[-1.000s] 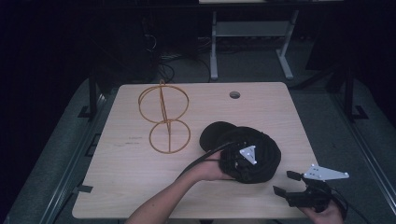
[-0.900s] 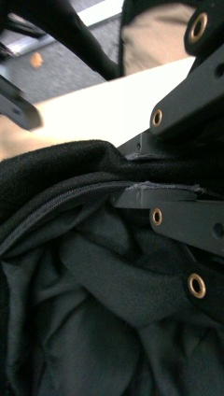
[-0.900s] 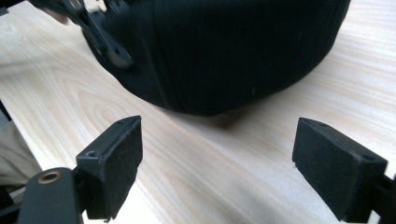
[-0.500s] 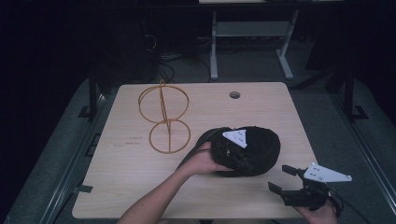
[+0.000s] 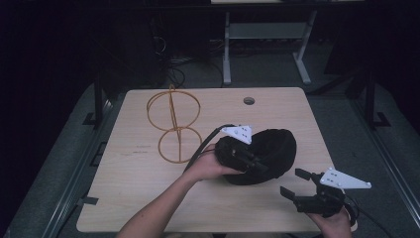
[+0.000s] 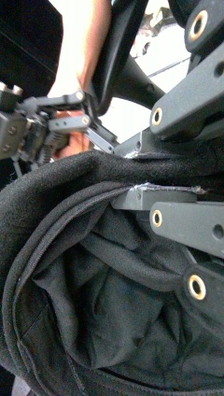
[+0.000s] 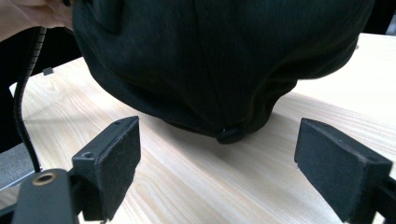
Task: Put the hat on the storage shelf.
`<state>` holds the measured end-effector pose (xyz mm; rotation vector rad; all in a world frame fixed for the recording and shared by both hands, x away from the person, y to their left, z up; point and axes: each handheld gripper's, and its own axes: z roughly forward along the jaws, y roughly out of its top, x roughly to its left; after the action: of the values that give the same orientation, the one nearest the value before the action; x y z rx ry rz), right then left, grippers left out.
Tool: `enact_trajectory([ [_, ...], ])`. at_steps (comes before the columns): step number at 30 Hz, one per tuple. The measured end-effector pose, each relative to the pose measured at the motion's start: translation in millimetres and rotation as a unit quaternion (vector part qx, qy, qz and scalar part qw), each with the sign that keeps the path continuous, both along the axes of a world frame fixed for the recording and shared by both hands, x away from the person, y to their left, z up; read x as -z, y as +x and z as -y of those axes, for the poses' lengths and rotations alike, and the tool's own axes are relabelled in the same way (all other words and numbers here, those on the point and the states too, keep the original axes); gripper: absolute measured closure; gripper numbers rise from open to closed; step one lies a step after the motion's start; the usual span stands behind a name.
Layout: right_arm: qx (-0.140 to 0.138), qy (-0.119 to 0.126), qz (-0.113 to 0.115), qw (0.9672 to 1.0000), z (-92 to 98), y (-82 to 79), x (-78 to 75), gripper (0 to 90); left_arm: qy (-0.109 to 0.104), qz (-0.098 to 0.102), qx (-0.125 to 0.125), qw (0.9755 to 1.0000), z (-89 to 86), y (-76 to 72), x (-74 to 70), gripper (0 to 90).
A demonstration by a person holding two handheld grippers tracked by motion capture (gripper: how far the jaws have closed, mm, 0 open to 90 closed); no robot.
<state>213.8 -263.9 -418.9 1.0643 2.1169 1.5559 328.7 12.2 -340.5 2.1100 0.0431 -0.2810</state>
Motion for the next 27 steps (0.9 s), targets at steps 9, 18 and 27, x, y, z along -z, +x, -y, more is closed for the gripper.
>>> enact_trajectory([
  [9, 0.011, 0.015, 0.024, 0.9995, -2.4, 7.2, -7.1, 14.1, -0.010, 0.003, 0.002, 0.9999, -2.1, -1.6, -9.9, 79.7],
  [18, -0.004, 0.026, 0.038, 0.9989, -14.5, 26.1, -13.9, 34.3, -0.020, -0.001, 0.021, 0.9996, 0.8, -4.6, -17.7, 79.4],
  [27, -0.031, 0.032, 0.054, 0.9976, -15.8, 30.2, -21.7, 81.2, -0.040, -0.009, 0.009, 0.9991, -5.0, 0.2, -17.8, 78.7],
])
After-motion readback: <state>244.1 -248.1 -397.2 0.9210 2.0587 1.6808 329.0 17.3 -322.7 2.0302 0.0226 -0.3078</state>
